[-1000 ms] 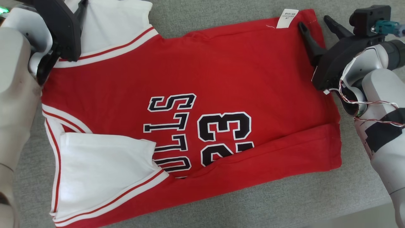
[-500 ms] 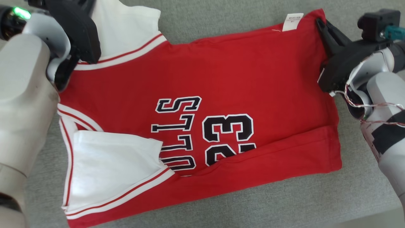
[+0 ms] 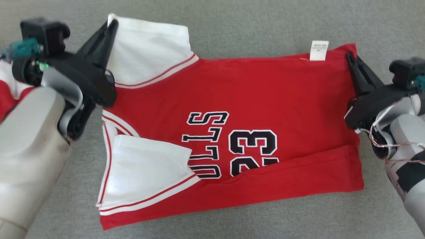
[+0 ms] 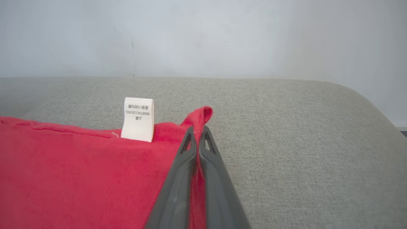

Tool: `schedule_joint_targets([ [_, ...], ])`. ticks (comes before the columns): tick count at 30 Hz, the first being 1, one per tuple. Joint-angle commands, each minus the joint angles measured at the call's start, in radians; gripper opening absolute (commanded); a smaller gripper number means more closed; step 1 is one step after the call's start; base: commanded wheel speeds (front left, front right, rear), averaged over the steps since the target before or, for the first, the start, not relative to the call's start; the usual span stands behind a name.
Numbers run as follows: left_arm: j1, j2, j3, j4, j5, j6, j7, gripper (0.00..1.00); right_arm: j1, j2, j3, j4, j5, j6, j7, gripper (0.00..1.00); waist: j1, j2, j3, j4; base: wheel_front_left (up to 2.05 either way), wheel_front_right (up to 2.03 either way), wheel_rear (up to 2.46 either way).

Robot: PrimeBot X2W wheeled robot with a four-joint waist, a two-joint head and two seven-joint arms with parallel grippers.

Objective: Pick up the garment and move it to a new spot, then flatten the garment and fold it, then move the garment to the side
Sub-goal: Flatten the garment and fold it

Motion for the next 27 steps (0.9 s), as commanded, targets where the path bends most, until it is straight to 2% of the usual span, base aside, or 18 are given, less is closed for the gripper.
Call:
schedule_joint_targets([
  [1, 0.017, 0.004, 0.003, -0.004, -0.004, 0.001, -0.006, 0.0, 0.011, -0.005, -0.003, 0.0, -0.003, -0.003, -0.006, 0.0, 0.0001, 0.0, -0.021, 0.019, 0.0, 0.0, 0.0],
  [7, 0.169, 0.043, 0.033, -0.179, -0.027, 0.065, -0.052, 0.0, 0.077, 0.005, -0.027, 0.01, -0.004, -0.003, -0.055, 0.0, 0.0001, 0.0, -0.045, 0.03, 0.0, 0.0, 0.0],
  [13, 0.363, 0.071, 0.079, -0.376, -0.021, 0.159, -0.074, 0.0, 0.158, 0.009, -0.071, -0.018, -0.001, -0.003, -0.084, 0.0, 0.0001, 0.0, -0.066, 0.038, 0.0, 0.0, 0.0],
  [18, 0.531, 0.065, 0.133, -0.504, 0.003, 0.225, -0.079, 0.0, 0.25, 0.013, -0.132, -0.072, -0.01, -0.003, -0.091, 0.0, 0.0001, 0.0, -0.086, 0.051, 0.0, 0.0, 0.0],
  [22, 0.663, 0.038, 0.185, -0.571, 0.029, 0.241, -0.077, 0.0, 0.356, 0.024, -0.206, -0.152, -0.035, -0.003, -0.091, 0.0, 0.0001, 0.0, -0.102, 0.064, 0.0, 0.0, 0.0],
  [27, 0.788, 0.001, 0.242, -0.606, 0.065, 0.237, -0.077, 0.0, 0.481, 0.057, -0.278, -0.246, -0.079, -0.003, -0.091, 0.0, 0.0001, 0.0, -0.121, 0.07, 0.0, 0.0, 0.0],
])
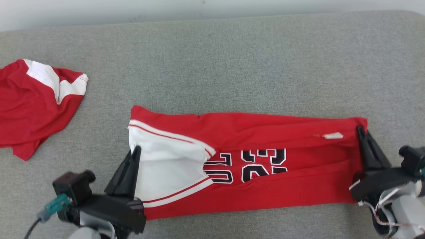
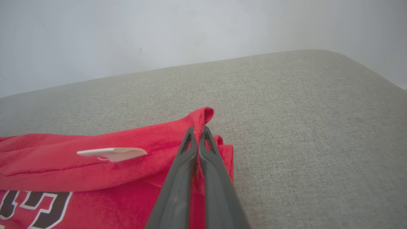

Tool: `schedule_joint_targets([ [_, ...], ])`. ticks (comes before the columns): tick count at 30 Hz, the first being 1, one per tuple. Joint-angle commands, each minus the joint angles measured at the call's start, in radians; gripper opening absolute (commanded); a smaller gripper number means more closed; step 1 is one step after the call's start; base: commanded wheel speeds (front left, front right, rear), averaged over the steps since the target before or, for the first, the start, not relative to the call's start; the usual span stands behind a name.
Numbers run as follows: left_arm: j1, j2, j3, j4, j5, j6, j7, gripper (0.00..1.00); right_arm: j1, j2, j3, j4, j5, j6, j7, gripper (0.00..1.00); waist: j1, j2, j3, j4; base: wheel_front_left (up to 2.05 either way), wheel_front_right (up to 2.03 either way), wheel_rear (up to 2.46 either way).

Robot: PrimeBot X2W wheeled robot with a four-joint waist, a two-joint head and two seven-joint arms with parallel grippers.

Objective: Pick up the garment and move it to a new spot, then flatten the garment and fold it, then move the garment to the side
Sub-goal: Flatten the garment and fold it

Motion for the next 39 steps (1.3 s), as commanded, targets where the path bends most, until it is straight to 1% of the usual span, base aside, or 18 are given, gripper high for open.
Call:
schedule_joint_targets([
  [1, 0.039, -0.012, 0.019, -0.009, 0.021, -0.002, -0.002, 0.0, 0.035, 0.014, -0.013, -0.022, -0.015, -0.003, -0.004, 0.0, 0.0002, 0.0001, -0.01, 0.002, 0.0, 0.0, 0.0],
  [2, 0.056, -0.02, 0.03, -0.009, 0.033, -0.005, -0.002, 0.0, 0.056, 0.02, -0.022, -0.03, -0.02, -0.003, -0.003, 0.0, 0.0002, 0.0001, -0.014, 0.002, 0.0, 0.0, 0.0],
  [3, 0.072, -0.025, 0.035, -0.003, 0.045, -0.009, -0.002, 0.0, 0.072, 0.024, -0.027, -0.034, -0.025, -0.003, -0.003, 0.02, 0.0002, 0.0001, -0.017, 0.002, 0.0, 0.0, 0.0],
  [4, 0.08, -0.031, 0.045, -0.003, 0.06, -0.009, -0.002, 0.15, 0.08, 0.027, -0.031, -0.042, -0.031, -0.003, -0.003, 0.48, 0.0002, 0.0001, -0.019, 0.001, 0.0, 0.0, 0.0],
  [5, 0.088, -0.041, 0.059, -0.005, 0.072, -0.012, -0.002, 0.47, 0.087, 0.032, -0.037, -0.05, -0.032, -0.003, -0.003, 1.0, 0.0002, 0.0001, -0.022, 0.0, 0.0, 0.0, 0.0],
  [6, 0.105, -0.056, 0.083, -0.01, 0.109, -0.019, -0.002, 1.0, 0.106, 0.035, -0.045, -0.063, -0.035, -0.003, -0.003, 1.0, 0.0002, 0.0001, -0.027, -0.002, 0.0, 0.0, 0.0],
  [10, 0.129, -0.097, 0.16, -0.032, 0.175, -0.034, -0.002, 1.0, 0.127, 0.034, -0.055, -0.111, -0.036, -0.003, -0.003, 1.0, 0.0002, 0.0001, -0.038, -0.008, 0.0, 0.0, 0.0],
  [12, 0.142, -0.119, 0.211, -0.044, 0.21, -0.043, -0.001, 1.0, 0.136, 0.044, -0.065, -0.137, -0.003, -0.003, -0.002, 1.0, 0.0002, 0.0001, -0.042, -0.012, 0.0, 0.0, 0.0],
  [14, 0.152, -0.138, 0.268, -0.059, 0.259, -0.043, -0.001, 1.0, 0.139, 0.039, -0.068, -0.155, 0.006, -0.003, -0.001, 1.0, 0.0002, 0.0001, -0.046, -0.015, 0.0, 0.0, 0.0],
  [19, 0.174, -0.2, 0.417, -0.101, 0.403, -0.056, -0.001, 1.0, 0.133, 0.032, -0.092, -0.136, -0.011, -0.003, 0.037, 1.0, 0.0002, 0.0001, -0.05, -0.016, 0.0, 0.0, 0.0],
  [20, 0.174, -0.2, 0.417, -0.101, 0.403, -0.056, -0.001, 1.0, 0.133, 0.032, -0.092, -0.136, -0.011, -0.003, 0.037, 1.0, 0.0002, 0.0001, -0.05, -0.016, 0.0, 0.0, 0.0],
  [24, 0.19, -0.244, 0.503, -0.102, 0.503, -0.079, -0.001, 1.0, 0.116, 0.045, -0.115, -0.084, -0.028, -0.003, 0.073, 1.0, 0.0002, 0.0001, -0.049, -0.007, 0.0, 0.0, 0.0],
  [27, 0.2, -0.27, 0.544, -0.081, 0.563, -0.097, -0.001, 1.0, 0.101, 0.058, -0.124, -0.036, -0.031, -0.003, 0.096, 1.0, 0.0002, 0.0001, -0.044, 0.001, 0.0, 0.0, 0.0],
  [35, 0.202, -0.327, 0.615, -0.021, 0.651, -0.147, -0.001, 1.0, 0.051, 0.092, -0.12, 0.11, 0.001, -0.003, 0.133, 1.0, 0.0002, 0.0001, -0.035, 0.022, 0.0, 0.0, 0.0],
  [38, 0.201, -0.341, 0.631, -0.003, 0.675, -0.163, -0.002, 1.0, 0.044, 0.104, -0.092, 0.164, 0.008, -0.003, 0.156, 1.0, 0.0002, 0.0001, -0.036, 0.028, 0.0, 0.0, 0.0],
  [39, 0.201, -0.345, 0.635, 0.001, 0.678, -0.167, -0.001, 1.0, 0.043, 0.11, -0.08, 0.171, 0.015, -0.003, 0.157, 0.48, 0.0002, 0.0001, -0.038, 0.029, 0.0, 0.0, 0.0],
])
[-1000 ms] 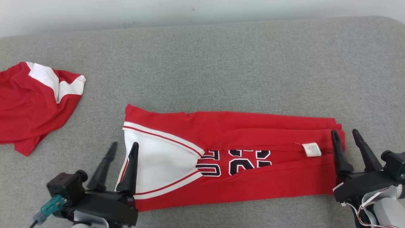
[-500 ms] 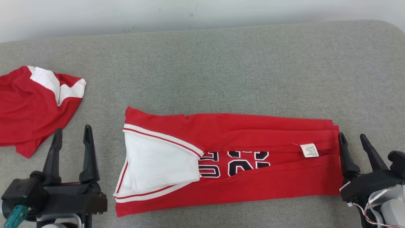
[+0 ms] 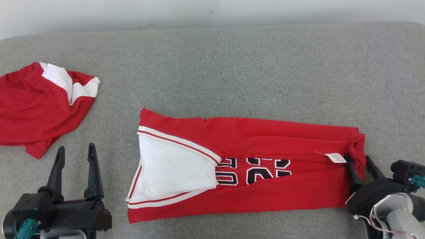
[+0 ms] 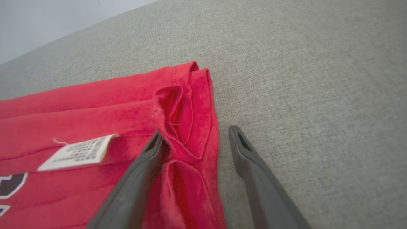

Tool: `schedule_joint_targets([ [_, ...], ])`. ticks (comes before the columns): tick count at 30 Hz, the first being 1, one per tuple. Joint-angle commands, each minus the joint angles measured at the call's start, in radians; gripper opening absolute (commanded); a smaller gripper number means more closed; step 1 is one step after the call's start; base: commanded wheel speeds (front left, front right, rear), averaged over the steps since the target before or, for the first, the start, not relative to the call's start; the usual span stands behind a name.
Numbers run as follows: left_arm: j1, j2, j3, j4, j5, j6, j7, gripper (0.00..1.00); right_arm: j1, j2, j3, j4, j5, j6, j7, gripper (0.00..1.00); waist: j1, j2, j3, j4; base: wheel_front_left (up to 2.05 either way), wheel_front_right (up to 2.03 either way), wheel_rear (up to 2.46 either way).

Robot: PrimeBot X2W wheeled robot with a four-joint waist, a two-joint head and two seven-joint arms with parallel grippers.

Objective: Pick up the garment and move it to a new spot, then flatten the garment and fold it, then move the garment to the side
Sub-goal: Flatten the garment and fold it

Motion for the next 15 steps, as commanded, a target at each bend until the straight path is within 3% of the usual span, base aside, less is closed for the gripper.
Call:
schedule_joint_targets([
  [1, 0.006, -0.006, 0.007, 0.005, 0.008, -0.003, -0.001, 1.0, 0.009, 0.02, 0.023, 0.018, 0.012, -0.002, 0.012, 0.24, 0.0, 0.0001, -0.003, 0.002, 0.0, 0.0, 0.0],
  [2, 0.008, -0.009, 0.013, 0.009, 0.012, -0.009, -0.001, 1.0, 0.01, 0.024, 0.034, 0.022, 0.02, -0.002, 0.014, 0.0, 0.0, 0.0001, -0.005, 0.001, 0.0, 0.0, 0.0],
  [8, 0.024, -0.023, 0.038, 0.026, 0.038, -0.024, -0.001, 1.0, 0.007, -0.008, 0.061, 0.049, 0.058, -0.003, -0.003, 0.0, 0.0, 0.0001, -0.033, -0.009, 0.0, 0.0, 0.0],
  [15, 0.038, -0.033, 0.053, 0.038, 0.059, -0.038, -0.001, 1.0, -0.026, -0.121, 0.031, 0.07, 0.074, -0.003, -0.037, 0.0, 0.0, 0.0001, -0.072, -0.02, 0.0, 0.0, 0.0],
])
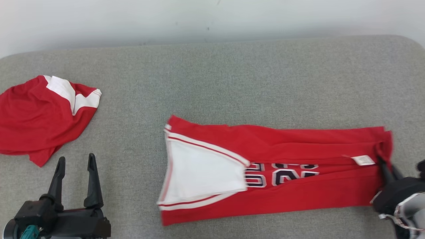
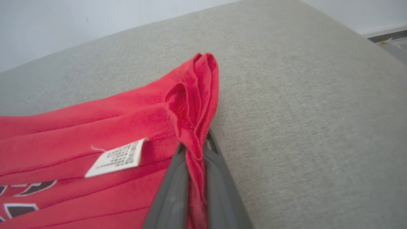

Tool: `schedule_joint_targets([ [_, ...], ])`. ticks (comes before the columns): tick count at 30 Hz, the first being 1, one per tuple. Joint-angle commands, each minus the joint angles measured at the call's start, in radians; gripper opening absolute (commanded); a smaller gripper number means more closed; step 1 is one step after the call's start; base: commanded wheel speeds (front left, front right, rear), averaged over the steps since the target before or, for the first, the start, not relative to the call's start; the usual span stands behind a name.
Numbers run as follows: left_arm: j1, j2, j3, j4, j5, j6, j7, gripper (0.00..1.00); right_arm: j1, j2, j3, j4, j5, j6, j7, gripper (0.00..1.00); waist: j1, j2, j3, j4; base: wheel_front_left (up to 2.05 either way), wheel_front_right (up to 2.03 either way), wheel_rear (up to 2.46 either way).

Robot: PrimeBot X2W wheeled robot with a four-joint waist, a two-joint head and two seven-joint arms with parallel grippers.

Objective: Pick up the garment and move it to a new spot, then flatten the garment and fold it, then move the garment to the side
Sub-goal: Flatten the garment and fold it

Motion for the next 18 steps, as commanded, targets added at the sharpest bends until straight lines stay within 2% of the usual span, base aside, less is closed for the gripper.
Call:
schedule_joint_targets([
  [1, 0.017, -0.002, 0.006, 0.004, 0.015, -0.004, 0.0, 1.0, -0.011, -0.028, -0.013, 0.008, 0.007, -0.003, -0.006, 0.0, 0.0, 0.0, -0.015, -0.006, 0.0, 0.0, 0.0],
  [5, 0.026, -0.005, 0.011, 0.008, 0.02, -0.008, -0.001, 1.0, -0.022, -0.095, -0.043, 0.025, 0.003, -0.003, 0.002, 0.0, 0.0, 0.0, -0.036, -0.007, 0.0, 0.0, 0.0],
  [8, 0.038, -0.007, 0.017, 0.009, 0.019, -0.013, 0.0, 1.0, -0.033, -0.112, -0.054, 0.034, -0.005, -0.003, 0.016, 0.0, 0.0, 0.0, -0.048, -0.01, 0.0, 0.0, 0.0],
  [11, 0.047, -0.008, 0.023, 0.009, 0.02, -0.016, 0.0, 1.0, -0.039, -0.105, -0.049, 0.025, -0.011, -0.003, 0.022, 0.0, 0.0, 0.0, -0.055, -0.014, 0.0, 0.0, 0.0],
  [18, 0.065, -0.01, 0.028, 0.013, 0.022, -0.015, 0.0, 1.0, -0.03, -0.033, 0.016, -0.055, -0.031, -0.003, 0.04, 0.0, 0.0, 0.0, -0.076, -0.021, 0.0, 0.0, 0.0],
])
